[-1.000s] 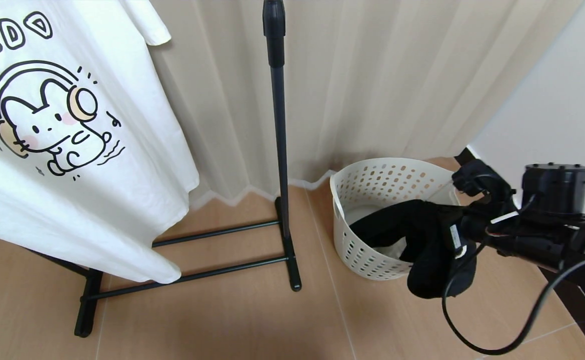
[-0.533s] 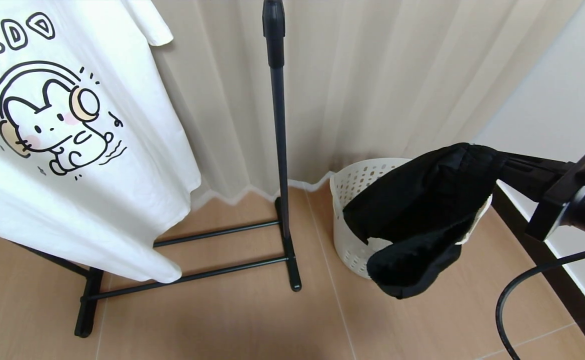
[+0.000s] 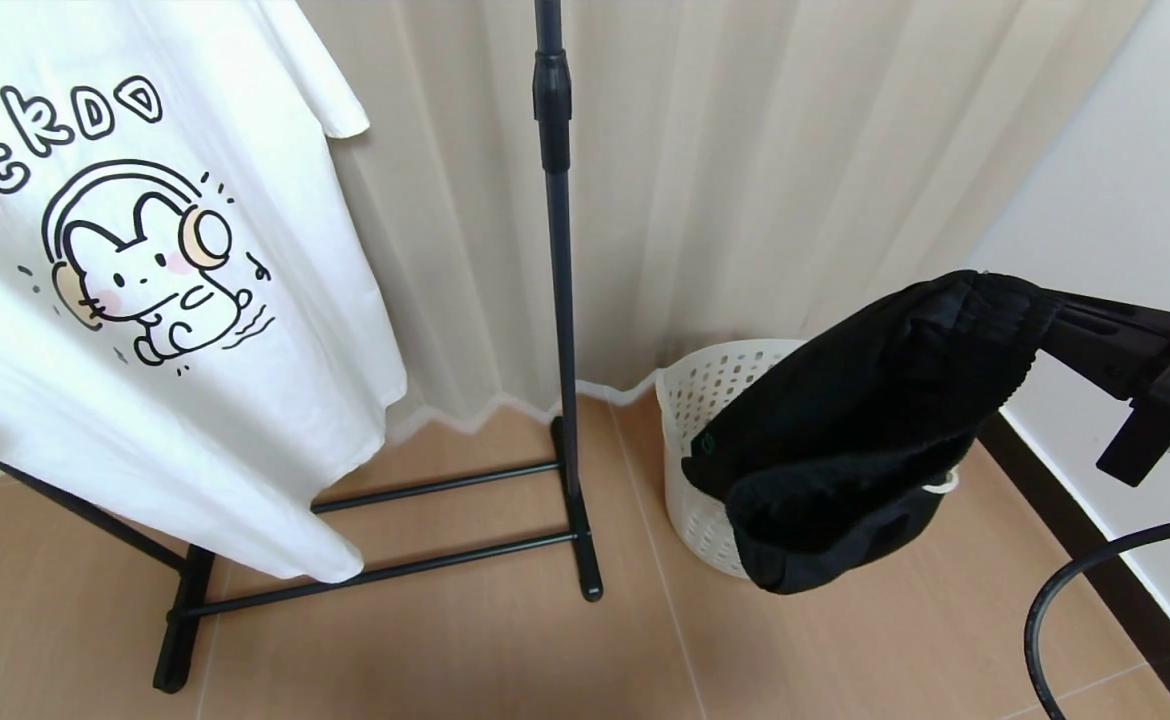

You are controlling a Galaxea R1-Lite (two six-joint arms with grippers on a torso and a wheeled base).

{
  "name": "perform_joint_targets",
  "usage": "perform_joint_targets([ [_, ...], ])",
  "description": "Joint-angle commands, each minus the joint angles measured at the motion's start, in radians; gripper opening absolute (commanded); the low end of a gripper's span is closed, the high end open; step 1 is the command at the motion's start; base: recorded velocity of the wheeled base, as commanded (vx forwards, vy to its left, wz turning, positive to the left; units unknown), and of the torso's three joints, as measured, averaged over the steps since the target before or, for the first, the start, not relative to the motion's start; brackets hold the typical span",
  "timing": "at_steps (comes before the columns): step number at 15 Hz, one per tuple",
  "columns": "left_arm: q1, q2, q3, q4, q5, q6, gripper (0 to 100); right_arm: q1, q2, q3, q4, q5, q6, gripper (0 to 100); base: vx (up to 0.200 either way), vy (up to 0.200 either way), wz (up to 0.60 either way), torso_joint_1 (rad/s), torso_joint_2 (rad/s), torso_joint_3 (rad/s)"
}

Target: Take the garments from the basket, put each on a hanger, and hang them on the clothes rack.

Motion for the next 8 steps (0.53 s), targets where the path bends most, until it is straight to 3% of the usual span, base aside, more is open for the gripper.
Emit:
perform_joint_targets([
  [1,0.0,0.001,0.0,0.0,0.0,0.0,100,0.001,-0.001,-0.001,-0.002,0.001,-0.001,0,0.0,0.0,0.0,0.007,0.01,0.193],
  [6,0.0,0.001,0.0,0.0,0.0,0.0,100,-0.004,0.026,-0.003,-0.011,0.001,0.001,0,0.0,0.0,0.0,0.001,0.0,0.201],
  [8,0.0,0.001,0.0,0.0,0.0,0.0,100,-0.004,0.039,-0.001,-0.011,0.001,0.001,0,0.0,0.0,0.0,-0.019,-0.21,-0.037],
])
